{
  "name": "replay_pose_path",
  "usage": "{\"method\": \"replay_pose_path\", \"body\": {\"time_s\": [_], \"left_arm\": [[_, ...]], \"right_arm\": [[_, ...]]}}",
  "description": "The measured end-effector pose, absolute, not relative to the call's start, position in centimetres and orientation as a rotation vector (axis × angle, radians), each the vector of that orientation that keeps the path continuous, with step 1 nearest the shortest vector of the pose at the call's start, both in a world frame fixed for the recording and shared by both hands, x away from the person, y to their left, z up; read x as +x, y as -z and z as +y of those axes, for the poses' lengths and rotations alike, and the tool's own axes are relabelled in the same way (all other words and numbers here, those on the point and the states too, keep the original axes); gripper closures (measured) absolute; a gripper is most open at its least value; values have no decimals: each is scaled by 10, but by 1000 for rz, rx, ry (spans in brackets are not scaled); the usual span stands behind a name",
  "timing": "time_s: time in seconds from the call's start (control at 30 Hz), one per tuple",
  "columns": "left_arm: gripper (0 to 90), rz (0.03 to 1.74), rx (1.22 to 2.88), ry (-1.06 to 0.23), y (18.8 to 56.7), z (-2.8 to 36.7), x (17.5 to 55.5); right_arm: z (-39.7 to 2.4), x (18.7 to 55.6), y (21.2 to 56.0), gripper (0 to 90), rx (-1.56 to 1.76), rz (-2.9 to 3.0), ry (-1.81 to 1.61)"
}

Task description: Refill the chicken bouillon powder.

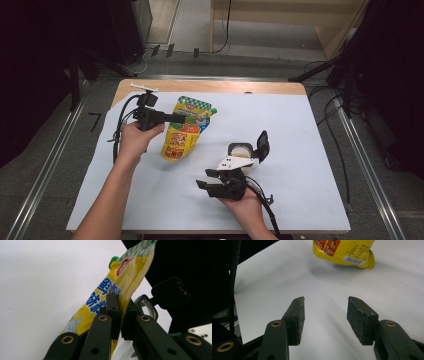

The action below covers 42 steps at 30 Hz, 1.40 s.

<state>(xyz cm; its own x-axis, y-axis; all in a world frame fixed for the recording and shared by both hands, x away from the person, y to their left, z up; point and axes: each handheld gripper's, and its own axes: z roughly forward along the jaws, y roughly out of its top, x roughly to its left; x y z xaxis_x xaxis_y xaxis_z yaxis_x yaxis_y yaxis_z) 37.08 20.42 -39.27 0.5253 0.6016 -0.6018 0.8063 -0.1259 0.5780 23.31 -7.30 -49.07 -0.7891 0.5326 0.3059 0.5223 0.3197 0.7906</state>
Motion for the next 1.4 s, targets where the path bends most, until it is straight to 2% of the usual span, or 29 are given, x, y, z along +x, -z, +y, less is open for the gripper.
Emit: {"method": "replay_pose_path", "body": {"time_s": [0.77,1.4], "left_arm": [[830,1130,1803,210,400,235,318],[621,1097,1821,127,401,249,288]], "right_arm": [[-72,237,483,496,975,2531,-1535],[-72,240,480,497,968,2531,-1537]]}}
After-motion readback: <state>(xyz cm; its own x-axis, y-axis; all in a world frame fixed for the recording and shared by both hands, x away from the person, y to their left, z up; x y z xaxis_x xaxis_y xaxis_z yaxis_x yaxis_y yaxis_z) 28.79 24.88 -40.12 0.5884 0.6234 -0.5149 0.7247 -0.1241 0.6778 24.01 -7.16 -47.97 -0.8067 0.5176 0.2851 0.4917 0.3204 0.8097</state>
